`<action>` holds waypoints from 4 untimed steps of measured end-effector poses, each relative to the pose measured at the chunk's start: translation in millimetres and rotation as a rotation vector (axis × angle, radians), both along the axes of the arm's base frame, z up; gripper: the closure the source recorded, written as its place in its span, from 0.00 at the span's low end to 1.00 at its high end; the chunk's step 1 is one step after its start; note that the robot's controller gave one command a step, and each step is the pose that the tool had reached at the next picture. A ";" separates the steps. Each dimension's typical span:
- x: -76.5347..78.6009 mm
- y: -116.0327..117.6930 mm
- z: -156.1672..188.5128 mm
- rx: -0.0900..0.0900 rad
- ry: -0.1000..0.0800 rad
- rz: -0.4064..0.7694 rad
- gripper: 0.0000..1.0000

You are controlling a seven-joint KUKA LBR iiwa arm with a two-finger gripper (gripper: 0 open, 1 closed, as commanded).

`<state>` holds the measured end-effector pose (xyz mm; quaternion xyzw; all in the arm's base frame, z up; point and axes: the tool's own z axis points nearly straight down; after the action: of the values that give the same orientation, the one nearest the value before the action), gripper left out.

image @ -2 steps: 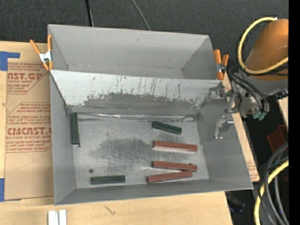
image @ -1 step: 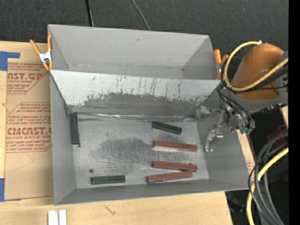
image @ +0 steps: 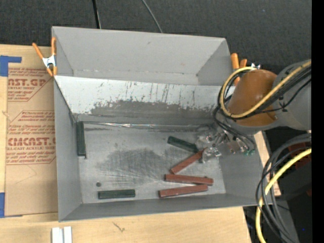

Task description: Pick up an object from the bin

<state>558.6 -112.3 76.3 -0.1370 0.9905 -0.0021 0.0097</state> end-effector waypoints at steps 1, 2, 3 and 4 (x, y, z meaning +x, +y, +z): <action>0.0 0.0 0.0 0.000 0.000 0.000 1.00; 22.6 -26.4 131.6 0.001 0.016 0.022 1.00; 22.4 -26.3 131.4 0.001 0.016 0.022 0.00; 22.4 -26.3 131.4 0.001 0.016 0.022 0.00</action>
Offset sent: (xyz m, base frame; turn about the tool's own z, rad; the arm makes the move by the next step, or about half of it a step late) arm 0.0215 -0.0271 0.1314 -0.0231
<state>581.0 -138.6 207.7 -0.1481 0.9890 -0.0002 0.0018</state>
